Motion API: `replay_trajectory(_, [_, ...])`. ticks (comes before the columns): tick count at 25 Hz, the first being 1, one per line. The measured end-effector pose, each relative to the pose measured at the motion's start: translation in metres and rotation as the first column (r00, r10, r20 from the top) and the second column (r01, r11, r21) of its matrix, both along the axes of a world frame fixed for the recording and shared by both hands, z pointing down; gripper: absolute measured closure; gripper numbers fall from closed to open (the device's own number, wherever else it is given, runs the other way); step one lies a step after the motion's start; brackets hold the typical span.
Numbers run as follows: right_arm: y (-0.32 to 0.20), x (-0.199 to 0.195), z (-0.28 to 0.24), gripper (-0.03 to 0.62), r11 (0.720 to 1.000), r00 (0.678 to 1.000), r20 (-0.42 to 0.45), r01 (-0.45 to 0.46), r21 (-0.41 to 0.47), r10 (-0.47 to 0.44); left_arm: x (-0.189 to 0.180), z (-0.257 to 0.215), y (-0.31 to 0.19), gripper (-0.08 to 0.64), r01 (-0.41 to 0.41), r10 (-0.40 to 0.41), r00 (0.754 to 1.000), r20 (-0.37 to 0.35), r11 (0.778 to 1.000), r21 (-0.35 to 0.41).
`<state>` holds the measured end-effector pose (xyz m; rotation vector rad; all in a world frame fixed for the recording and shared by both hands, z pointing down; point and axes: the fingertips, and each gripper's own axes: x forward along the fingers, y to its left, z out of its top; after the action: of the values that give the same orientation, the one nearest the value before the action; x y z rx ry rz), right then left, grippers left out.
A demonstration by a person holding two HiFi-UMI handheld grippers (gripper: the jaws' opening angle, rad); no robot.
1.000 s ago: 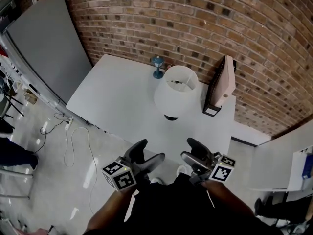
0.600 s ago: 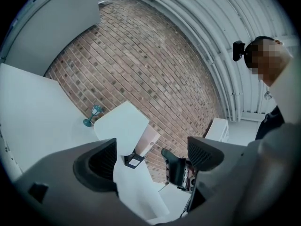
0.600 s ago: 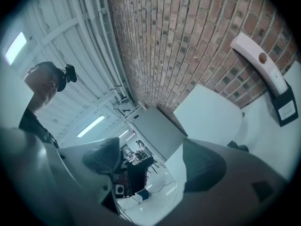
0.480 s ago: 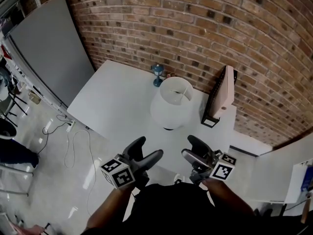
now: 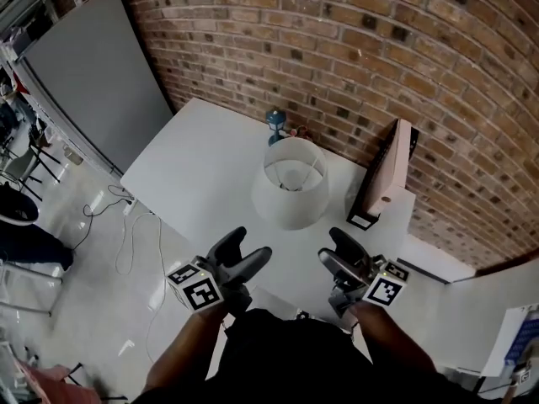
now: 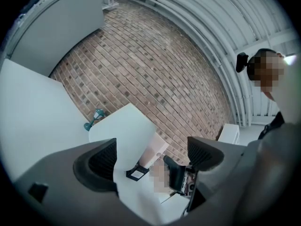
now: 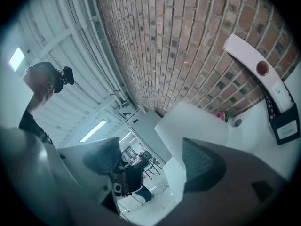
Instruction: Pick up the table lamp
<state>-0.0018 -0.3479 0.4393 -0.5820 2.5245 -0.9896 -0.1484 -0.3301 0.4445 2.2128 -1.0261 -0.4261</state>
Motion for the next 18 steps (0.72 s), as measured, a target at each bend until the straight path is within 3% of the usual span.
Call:
replay_trajectory(4, [-0.019,0.006,0.009,0.169,1.0,1.0,0.006,-0.008,0.003,0.008,-0.017,0.004,-0.015,0.087,0.089,-0.089,0.988,-0.125,0.996,-0.001])
replay_trajectory(9, [-0.051,0.014,0.029,0.167,0.995,0.996,0.036,-0.085,-0.051,0.086,-0.057,0.002,-0.038,0.087,0.188,-0.186,0.929,-0.321,0.982,-0.025])
replay_trajectory(11, [-0.062,0.015,0.038,0.169,0.99,0.992,0.034,-0.118,-0.07,0.121,-0.07,0.008,-0.051,0.087,0.186,-0.192,0.909,-0.371,0.981,-0.053])
replay_trajectory(14, [-0.078,0.019,0.053,0.169,0.977,0.982,0.02,-0.183,-0.11,0.186,-0.08,0.018,-0.071,0.087,0.153,-0.177,0.9,-0.398,0.984,-0.092])
replay_trajectory(18, [-0.095,0.023,0.05,0.168,0.964,0.966,0.068,-0.238,-0.121,0.248,-0.085,0.027,-0.092,0.087,0.083,-0.125,0.883,-0.453,0.99,-0.11])
